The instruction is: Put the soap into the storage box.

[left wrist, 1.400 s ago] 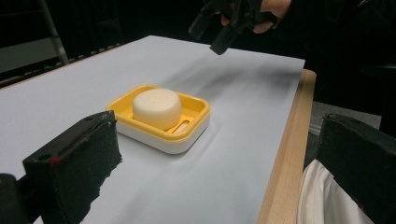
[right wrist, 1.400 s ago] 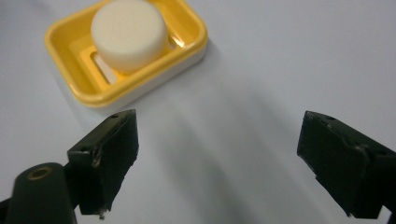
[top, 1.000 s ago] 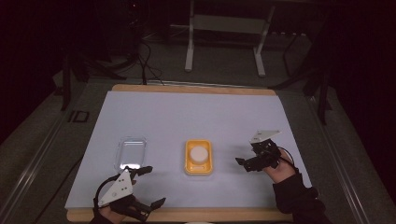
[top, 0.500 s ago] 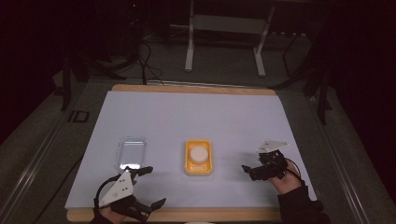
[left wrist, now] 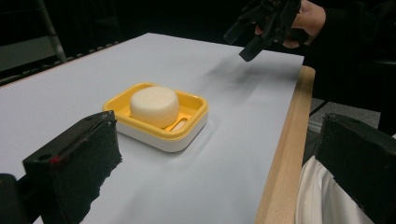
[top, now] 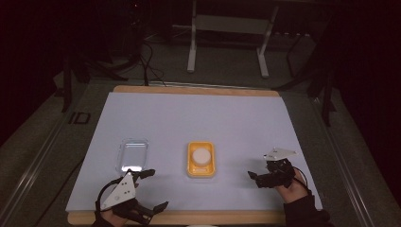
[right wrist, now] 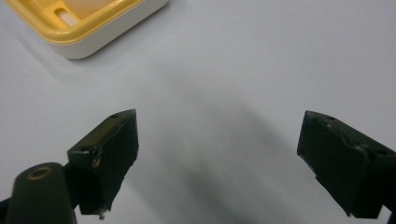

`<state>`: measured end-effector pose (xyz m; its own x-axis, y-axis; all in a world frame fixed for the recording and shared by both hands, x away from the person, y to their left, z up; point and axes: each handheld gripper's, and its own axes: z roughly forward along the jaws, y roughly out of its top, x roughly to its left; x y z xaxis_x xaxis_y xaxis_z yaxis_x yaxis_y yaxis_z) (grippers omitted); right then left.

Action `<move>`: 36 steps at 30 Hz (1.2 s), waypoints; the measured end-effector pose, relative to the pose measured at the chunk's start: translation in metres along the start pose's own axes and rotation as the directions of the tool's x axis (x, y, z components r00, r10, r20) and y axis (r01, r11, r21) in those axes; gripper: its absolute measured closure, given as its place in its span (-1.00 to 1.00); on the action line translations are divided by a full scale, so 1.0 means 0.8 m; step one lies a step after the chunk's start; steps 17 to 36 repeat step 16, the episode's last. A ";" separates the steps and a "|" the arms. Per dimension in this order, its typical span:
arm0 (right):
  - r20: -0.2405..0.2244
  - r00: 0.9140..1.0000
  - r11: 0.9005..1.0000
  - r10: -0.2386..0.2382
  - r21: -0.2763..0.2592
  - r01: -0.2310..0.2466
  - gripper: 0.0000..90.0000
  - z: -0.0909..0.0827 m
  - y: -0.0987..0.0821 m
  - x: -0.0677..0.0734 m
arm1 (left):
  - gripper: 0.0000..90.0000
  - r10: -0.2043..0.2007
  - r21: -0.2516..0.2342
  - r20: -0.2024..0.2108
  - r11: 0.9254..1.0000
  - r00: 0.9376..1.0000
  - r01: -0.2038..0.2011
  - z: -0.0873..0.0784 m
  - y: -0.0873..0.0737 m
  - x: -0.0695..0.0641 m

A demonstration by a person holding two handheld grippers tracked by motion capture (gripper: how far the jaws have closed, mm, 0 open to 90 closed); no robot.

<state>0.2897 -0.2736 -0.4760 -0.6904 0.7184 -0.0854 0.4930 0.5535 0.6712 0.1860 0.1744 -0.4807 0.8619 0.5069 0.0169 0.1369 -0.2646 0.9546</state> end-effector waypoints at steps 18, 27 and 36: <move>-0.002 1.000 1.000 -0.008 0.019 0.008 -0.72 0.010 0.000 0.004 | -1.00 -0.001 0.001 0.004 1.000 1.000 0.001 0.000 0.000 -0.001; -0.002 1.000 1.000 -0.008 0.019 0.008 -0.72 0.010 0.000 0.004 | -1.00 -0.001 0.001 0.004 1.000 1.000 0.001 0.000 0.000 -0.001; -0.002 1.000 1.000 -0.008 0.019 0.008 -0.72 0.010 0.000 0.004 | -1.00 -0.001 0.001 0.004 1.000 1.000 0.001 0.000 0.000 -0.001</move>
